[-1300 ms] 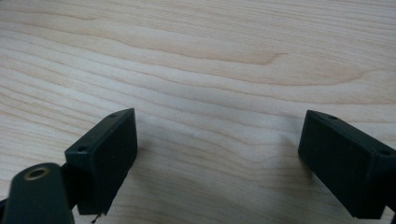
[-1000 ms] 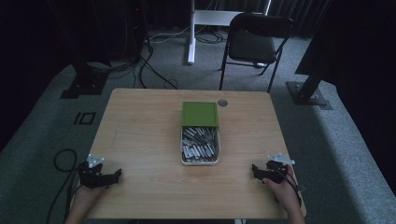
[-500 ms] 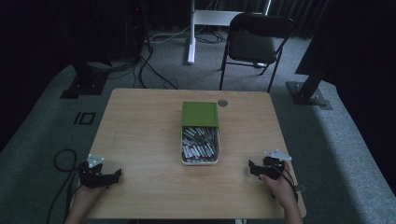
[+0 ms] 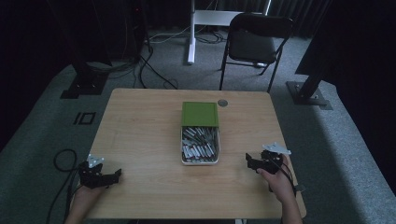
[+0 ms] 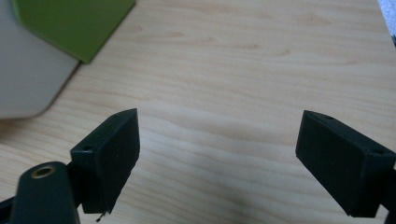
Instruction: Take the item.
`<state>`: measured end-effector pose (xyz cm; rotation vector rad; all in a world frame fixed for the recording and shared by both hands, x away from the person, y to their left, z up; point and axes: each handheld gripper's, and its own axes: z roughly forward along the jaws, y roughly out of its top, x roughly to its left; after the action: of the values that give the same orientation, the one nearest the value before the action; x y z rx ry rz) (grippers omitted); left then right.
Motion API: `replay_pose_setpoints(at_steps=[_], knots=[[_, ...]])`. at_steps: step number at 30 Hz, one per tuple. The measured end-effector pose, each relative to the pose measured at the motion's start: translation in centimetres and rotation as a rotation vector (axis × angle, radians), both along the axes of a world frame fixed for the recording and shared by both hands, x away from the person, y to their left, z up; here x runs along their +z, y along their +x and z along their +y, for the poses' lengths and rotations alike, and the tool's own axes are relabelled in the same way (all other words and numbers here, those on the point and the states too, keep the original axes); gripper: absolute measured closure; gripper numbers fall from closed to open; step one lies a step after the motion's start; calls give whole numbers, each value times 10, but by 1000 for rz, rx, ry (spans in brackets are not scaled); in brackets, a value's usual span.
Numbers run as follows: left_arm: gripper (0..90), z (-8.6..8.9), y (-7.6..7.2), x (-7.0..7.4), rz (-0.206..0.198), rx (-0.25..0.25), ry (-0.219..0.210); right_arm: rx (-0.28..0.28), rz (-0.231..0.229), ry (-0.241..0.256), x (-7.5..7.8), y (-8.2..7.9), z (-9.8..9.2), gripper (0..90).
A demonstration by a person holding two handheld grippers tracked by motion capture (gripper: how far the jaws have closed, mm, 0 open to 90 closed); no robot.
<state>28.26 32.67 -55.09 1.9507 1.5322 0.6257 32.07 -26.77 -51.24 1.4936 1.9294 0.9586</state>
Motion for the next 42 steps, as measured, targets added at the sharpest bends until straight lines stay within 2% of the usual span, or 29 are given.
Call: replay_pose_setpoints(at_steps=[8, 9, 16, 23, 29, 34, 42], knots=[[14, 0, 0, 0, -1, 1, -2, 17, -37, 12, 19, 3, 9, 140], [14, 0, 0, 0, -1, 1, -2, 28, -51, 16, 25, 4, 12, 140], [14, 0, 0, 0, -1, 1, -2, 64, -79, 5, 39, 8, 23, 140], [14, 0, 0, 0, -1, 1, -2, 112, -117, 31, 58, 9, 41, 141], [14, 0, 0, 0, -1, 1, -2, 145, -133, 39, 65, 8, 53, 141], [14, 0, 0, 0, -1, 1, -2, 202, -146, 51, 73, 4, 68, 146], [14, 0, 0, 0, -1, 1, -2, 251, -153, 56, 75, 3, 88, 147]])
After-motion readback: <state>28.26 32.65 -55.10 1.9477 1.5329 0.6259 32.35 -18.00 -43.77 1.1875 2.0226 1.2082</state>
